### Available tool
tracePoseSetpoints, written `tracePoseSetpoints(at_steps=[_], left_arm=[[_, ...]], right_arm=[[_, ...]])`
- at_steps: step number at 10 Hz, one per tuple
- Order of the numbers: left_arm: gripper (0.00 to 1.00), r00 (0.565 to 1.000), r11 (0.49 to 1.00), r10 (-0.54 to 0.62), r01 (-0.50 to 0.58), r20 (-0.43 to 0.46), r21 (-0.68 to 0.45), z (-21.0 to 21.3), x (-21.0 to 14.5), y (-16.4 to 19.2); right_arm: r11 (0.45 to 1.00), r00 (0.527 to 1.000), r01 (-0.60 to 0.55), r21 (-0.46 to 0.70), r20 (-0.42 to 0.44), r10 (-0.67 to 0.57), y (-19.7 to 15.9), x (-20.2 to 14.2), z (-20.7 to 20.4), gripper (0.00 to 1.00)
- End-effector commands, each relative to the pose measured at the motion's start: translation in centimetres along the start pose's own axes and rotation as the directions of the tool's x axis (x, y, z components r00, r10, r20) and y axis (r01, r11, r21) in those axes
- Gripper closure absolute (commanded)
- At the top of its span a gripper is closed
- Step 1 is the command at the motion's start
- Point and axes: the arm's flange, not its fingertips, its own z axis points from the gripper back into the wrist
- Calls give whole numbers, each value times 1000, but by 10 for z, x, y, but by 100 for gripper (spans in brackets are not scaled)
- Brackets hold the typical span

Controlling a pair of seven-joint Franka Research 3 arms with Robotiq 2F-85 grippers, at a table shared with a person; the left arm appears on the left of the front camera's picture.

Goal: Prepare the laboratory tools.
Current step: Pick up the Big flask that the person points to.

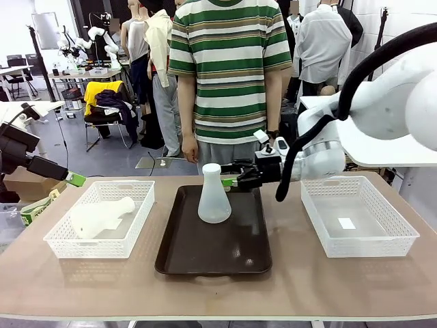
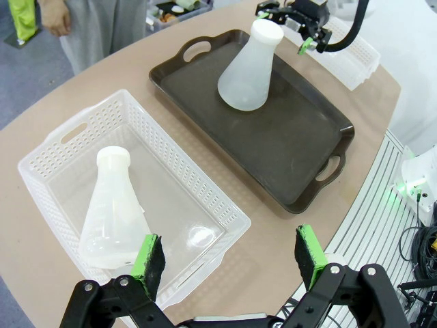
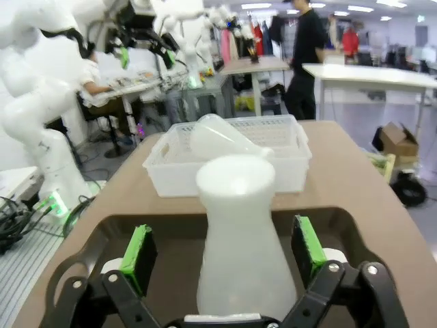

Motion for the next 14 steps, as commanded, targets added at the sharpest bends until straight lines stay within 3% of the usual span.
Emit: tracePoseSetpoints(at_steps=[1,4,6,9,11,14], left_arm=[[0,1000,1000,-17,17,15,-18,0,-2,4],[0,1000,1000,-17,17,15,-18,0,-2,4],[0,1000,1000,-17,17,15,-18,0,-2,4],[0,1000,1000,-17,17,15,-18,0,-2,4],[0,1000,1000,-17,17,15,-18,0,-2,4],[0,1000,1000,-17,17,15,-18,0,-2,4]], right_arm=[[993,998,-37,-109,-59,30,17,21,21,0],[945,977,-117,-304,-205,55,59,87,96,0],[890,960,-138,-434,-281,11,91,111,149,0],[813,965,-126,-569,-261,-33,121,114,205,0],[778,959,-98,-621,-268,-94,132,108,218,0],[731,909,-49,-681,-334,-250,131,101,231,0]])
